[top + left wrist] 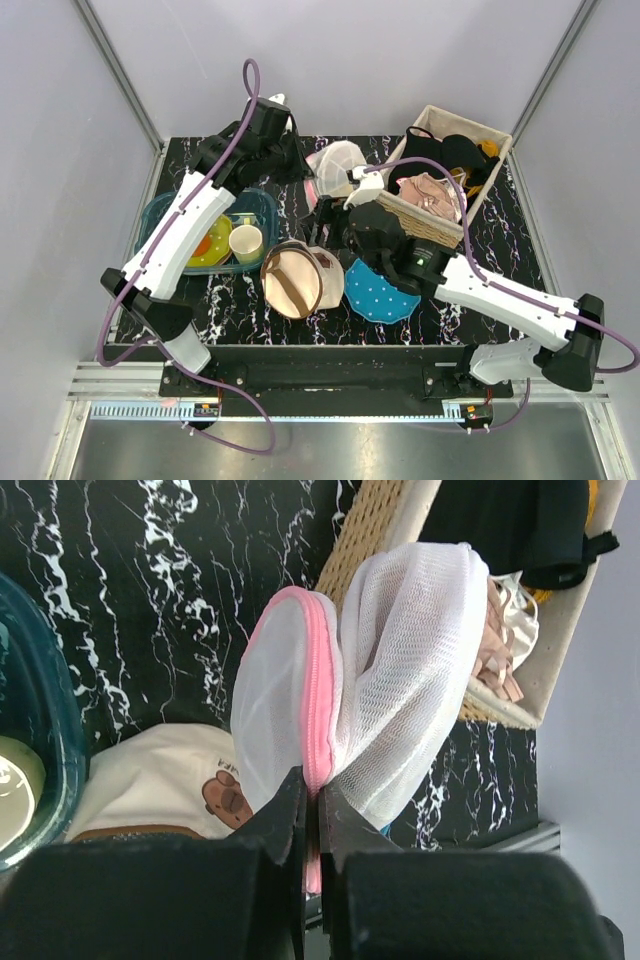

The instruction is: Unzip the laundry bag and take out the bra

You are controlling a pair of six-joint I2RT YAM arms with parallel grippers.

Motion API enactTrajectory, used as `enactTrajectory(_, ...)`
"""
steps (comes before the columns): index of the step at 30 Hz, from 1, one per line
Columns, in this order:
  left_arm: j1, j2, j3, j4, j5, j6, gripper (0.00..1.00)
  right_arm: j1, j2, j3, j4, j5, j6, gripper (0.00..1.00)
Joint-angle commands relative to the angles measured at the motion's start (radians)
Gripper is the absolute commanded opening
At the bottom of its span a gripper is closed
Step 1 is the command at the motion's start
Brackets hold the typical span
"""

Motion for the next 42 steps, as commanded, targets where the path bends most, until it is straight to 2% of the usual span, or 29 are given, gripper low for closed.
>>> enactTrajectory(1,0.003,0.002,0.037,0.004,0.101,-0.034,0.00,0.020,0.058,0.082,0.087,0.111,-0.072,0.75)
enactTrajectory(4,0.002,-0.004,0.034,0.003,0.118,-0.051,0.00,0.024,0.090,0.090,0.107,0.157,-0.103,0.72)
enactTrajectory(9,0.003,-0.011,0.027,0.006,0.146,-0.066,0.00,0.024,0.109,0.035,0.206,0.235,-0.173,0.76)
enactTrajectory(12,0.003,-0.017,0.027,0.006,0.160,-0.074,0.00,0.024,0.130,0.018,0.274,0.283,-0.210,0.71)
enactTrajectory(16,0.011,-0.037,-0.002,0.021,0.182,-0.074,0.00,0.024,0.119,-0.017,0.331,0.330,-0.250,0.42)
enactTrajectory(17,0.012,-0.047,-0.020,0.036,0.195,-0.071,0.00,0.024,0.109,-0.027,0.355,0.339,-0.261,0.26)
enactTrajectory(18,0.023,-0.060,-0.058,0.073,0.212,-0.074,0.00,0.024,0.106,-0.048,0.366,0.365,-0.282,0.20)
enactTrajectory(20,0.038,-0.073,-0.094,0.108,0.277,-0.086,0.00,0.023,0.090,-0.068,0.381,0.384,-0.307,0.00)
enactTrajectory(24,0.081,-0.086,-0.169,0.226,0.385,-0.080,0.00,0.016,0.050,-0.109,0.369,0.337,-0.315,0.00)
enactTrajectory(25,0.091,-0.097,-0.181,0.256,0.435,-0.077,0.08,0.010,0.038,-0.116,0.363,0.312,-0.304,0.00)
enactTrajectory(27,0.123,-0.108,-0.212,0.335,0.436,-0.085,0.29,-0.029,0.014,-0.146,0.360,0.254,-0.258,0.00)
enactTrajectory(28,0.136,-0.119,-0.218,0.358,0.455,-0.092,0.58,-0.060,0.006,-0.151,0.346,0.220,-0.228,0.00)
enactTrajectory(29,0.167,-0.125,-0.226,0.383,0.478,-0.097,0.69,-0.095,-0.008,-0.157,0.310,0.176,-0.156,0.00)
enactTrajectory(32,0.225,-0.154,-0.229,0.411,0.515,-0.077,0.93,-0.233,-0.037,-0.156,0.271,-0.062,-0.056,0.00)
enactTrajectory(33,0.241,-0.168,-0.242,0.408,0.515,-0.057,0.95,-0.264,-0.042,-0.143,0.260,-0.182,-0.045,0.00)
enactTrajectory(36,0.313,-0.231,-0.323,0.414,0.531,-0.023,0.96,-0.333,-0.036,-0.068,0.222,-0.381,-0.034,0.00)
enactTrajectory(42,0.354,-0.350,-0.570,0.464,0.630,0.036,0.95,-0.428,-0.023,0.016,0.206,-0.584,0.053,0.00)
